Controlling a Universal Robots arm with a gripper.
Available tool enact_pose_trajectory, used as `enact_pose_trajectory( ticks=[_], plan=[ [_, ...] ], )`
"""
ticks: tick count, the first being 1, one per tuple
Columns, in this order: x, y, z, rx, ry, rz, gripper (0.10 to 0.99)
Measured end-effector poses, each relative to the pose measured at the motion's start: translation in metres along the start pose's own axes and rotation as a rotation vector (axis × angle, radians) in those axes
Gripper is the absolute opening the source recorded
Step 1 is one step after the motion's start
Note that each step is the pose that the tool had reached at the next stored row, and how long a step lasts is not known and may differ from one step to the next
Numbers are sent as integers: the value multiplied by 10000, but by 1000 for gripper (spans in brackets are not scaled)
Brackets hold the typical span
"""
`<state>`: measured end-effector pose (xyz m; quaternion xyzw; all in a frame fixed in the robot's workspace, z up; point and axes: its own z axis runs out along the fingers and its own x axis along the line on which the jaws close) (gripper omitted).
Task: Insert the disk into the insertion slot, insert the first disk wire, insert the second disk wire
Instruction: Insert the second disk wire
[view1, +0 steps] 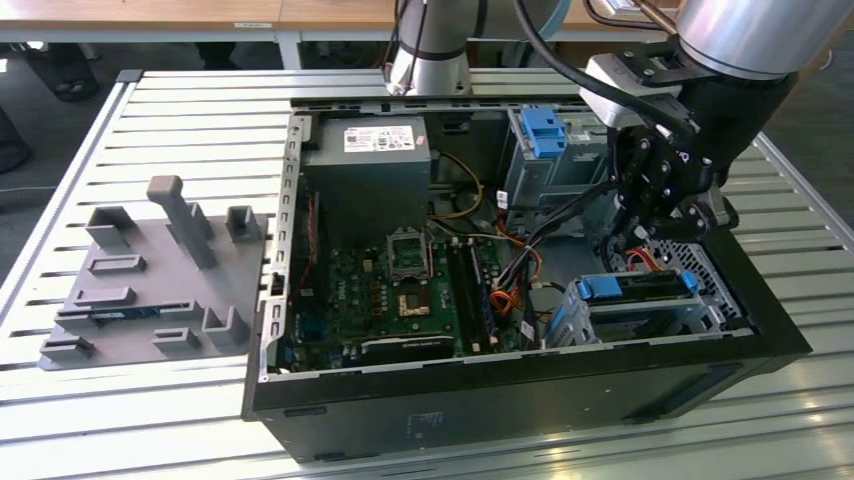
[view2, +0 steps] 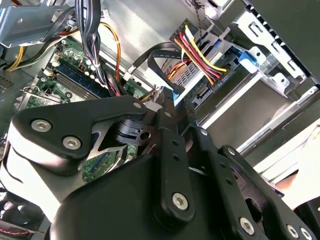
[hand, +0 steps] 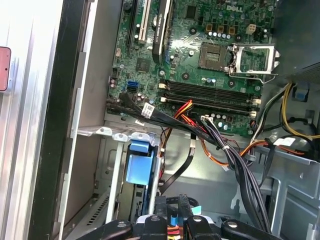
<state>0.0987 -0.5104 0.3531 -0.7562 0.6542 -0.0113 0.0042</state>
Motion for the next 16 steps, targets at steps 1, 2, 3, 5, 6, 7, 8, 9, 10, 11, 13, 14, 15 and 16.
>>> enact_pose_trajectory(
  ticks=[1,2,3,5,6,7,8,9,10,11,13,14,15,16],
  plan=[
    [-1,0,6,0,0,0,235],
    [-2,0,12,0,0,0,235],
    [-3,0,18,0,0,0,235],
    [-4,0,32,1,-2,0,235],
    [-5,0,38,0,-1,1,235],
    [-5,0,44,0,2,1,235],
    [-6,1,51,-1,5,1,235],
    [-6,1,57,-1,8,0,235],
    [-6,1,64,-1,12,0,235],
    [-7,1,69,-2,17,0,235],
    [-8,0,80,-4,27,-1,161],
    [-8,0,85,-4,31,-1,161],
    [-9,0,90,-5,34,0,149],
    [-9,0,94,-5,34,1,149]
  ],
)
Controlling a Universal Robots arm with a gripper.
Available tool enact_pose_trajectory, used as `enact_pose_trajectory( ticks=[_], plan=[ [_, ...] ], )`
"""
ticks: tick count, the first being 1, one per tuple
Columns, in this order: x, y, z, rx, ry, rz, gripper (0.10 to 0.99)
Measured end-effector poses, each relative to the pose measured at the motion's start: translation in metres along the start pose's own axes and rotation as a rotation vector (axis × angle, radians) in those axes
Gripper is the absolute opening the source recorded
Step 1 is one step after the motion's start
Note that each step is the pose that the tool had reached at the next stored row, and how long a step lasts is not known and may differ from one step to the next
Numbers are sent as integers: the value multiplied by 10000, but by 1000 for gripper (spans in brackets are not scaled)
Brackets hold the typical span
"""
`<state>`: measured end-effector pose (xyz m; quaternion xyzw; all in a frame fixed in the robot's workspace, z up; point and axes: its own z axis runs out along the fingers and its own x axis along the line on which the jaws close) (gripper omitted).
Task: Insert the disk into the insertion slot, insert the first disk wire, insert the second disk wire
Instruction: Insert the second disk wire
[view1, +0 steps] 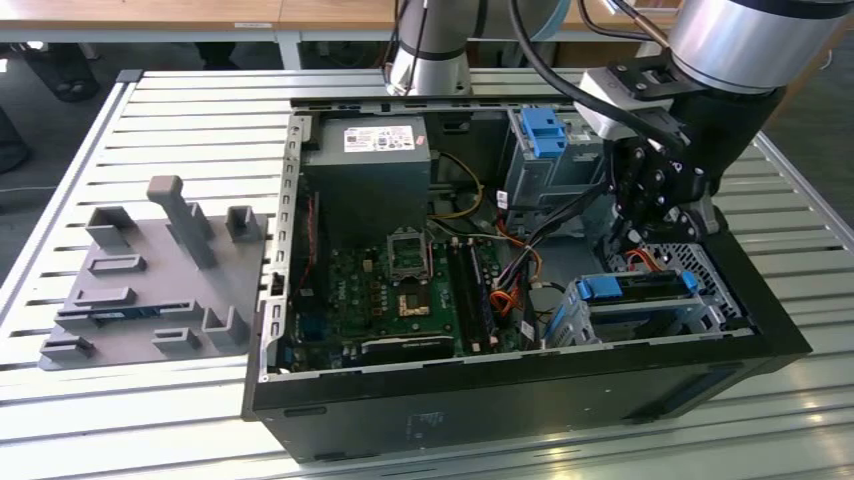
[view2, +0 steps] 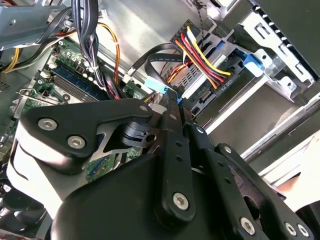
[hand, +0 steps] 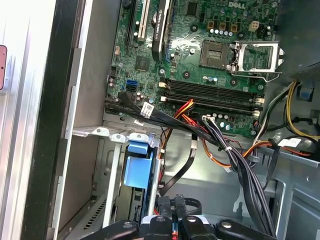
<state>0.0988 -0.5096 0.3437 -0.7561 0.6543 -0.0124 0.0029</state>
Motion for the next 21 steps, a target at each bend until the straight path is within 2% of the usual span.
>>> enact_pose_trajectory(
  ticks=[7,10,14,21],
  plan=[
    [2,-19,9,-20,-43,51,149],
    [3,-19,18,-20,-66,261,149],
    [12,-18,30,3,-252,394,149],
    [76,-8,35,4,-262,399,149]
  ],
)
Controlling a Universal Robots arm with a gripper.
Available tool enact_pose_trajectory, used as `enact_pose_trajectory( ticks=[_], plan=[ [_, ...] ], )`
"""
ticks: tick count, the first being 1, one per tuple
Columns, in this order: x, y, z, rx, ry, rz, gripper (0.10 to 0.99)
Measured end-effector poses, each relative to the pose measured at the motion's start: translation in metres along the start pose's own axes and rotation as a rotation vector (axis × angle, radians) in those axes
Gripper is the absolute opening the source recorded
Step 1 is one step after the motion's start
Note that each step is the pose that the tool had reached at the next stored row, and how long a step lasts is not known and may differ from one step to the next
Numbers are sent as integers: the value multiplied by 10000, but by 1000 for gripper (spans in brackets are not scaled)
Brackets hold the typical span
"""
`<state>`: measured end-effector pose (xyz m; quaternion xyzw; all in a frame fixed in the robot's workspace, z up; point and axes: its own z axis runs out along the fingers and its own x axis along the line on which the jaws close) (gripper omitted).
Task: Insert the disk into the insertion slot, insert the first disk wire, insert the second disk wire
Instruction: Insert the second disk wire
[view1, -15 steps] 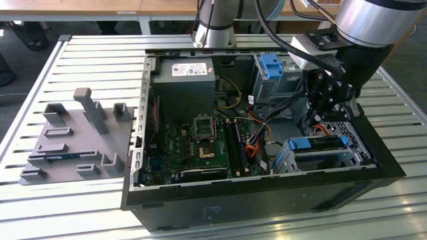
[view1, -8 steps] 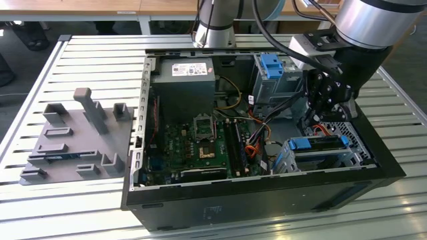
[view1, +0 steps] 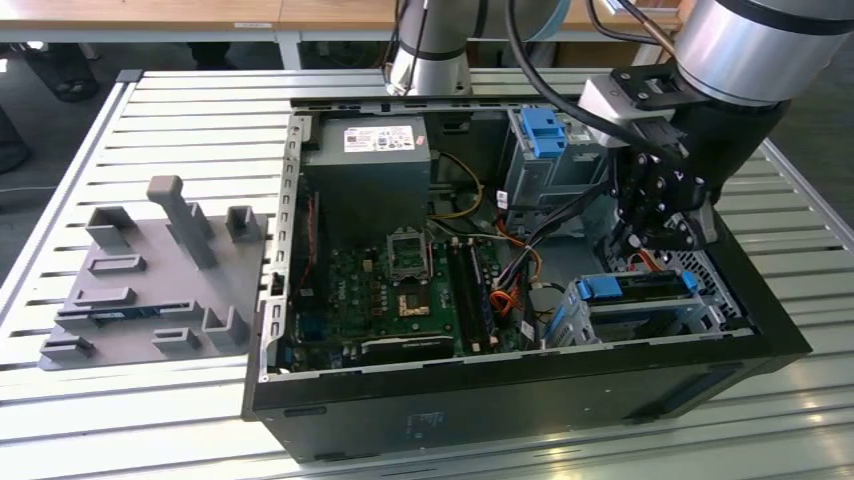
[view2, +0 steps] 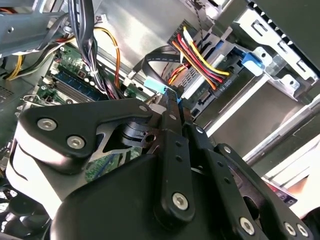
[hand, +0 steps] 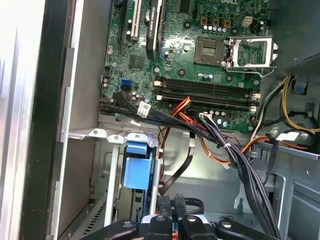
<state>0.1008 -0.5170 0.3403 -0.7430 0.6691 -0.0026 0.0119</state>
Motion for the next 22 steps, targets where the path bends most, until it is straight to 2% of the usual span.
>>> enact_pose_trajectory(
  ticks=[5,6,9,10,11,14,17,22],
  plan=[
    [52,5,6,2,-14,0,149],
    [64,7,8,9,-85,1,149],
    [90,10,11,52,-501,10,149],
    [99,11,12,62,-593,12,149],
    [107,12,15,69,-647,13,149],
    [117,13,30,73,-656,92,149],
    [122,13,45,88,-644,448,149],
    [197,22,52,91,-645,494,149]
  ],
)
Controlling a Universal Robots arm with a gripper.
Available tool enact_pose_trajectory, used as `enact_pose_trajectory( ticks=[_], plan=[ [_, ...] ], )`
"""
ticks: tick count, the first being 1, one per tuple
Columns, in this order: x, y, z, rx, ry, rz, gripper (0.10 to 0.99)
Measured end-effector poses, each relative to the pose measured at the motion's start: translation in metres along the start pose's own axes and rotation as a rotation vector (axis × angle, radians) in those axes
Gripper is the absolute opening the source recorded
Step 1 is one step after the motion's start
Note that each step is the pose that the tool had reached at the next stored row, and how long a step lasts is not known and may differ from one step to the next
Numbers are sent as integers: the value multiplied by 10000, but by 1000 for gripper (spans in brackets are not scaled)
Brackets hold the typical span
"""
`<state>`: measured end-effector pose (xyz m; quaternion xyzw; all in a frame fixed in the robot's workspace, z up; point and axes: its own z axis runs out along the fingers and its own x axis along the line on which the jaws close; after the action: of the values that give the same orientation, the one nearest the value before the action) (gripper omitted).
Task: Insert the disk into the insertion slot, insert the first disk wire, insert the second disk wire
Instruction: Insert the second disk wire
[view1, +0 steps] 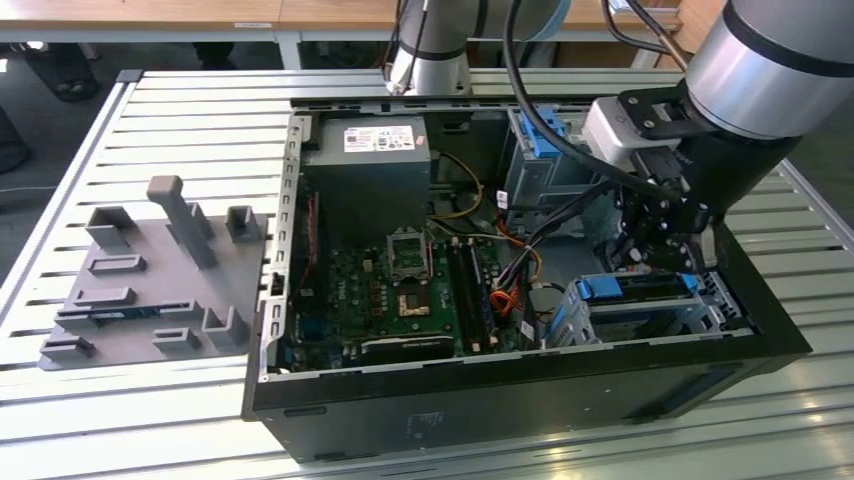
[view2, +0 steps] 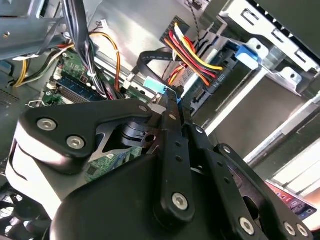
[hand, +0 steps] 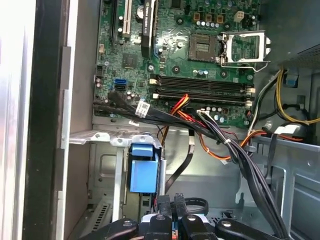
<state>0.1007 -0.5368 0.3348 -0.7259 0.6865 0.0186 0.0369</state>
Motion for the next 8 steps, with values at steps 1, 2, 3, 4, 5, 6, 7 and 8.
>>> enact_pose_trajectory(
  ticks=[1,2,3,4,5,6,7,8],
  plan=[
    [8,0,-1,0,0,0,149],
    [19,1,-1,1,-8,0,149],
    [32,1,-2,2,-20,0,149],
    [42,2,-2,2,-25,0,149],
    [50,2,-3,1,-25,0,149],
    [57,3,-3,1,-25,0,149],
    [60,3,-3,1,-25,0,149],
    [63,3,-4,1,-25,1,149]
  ],
)
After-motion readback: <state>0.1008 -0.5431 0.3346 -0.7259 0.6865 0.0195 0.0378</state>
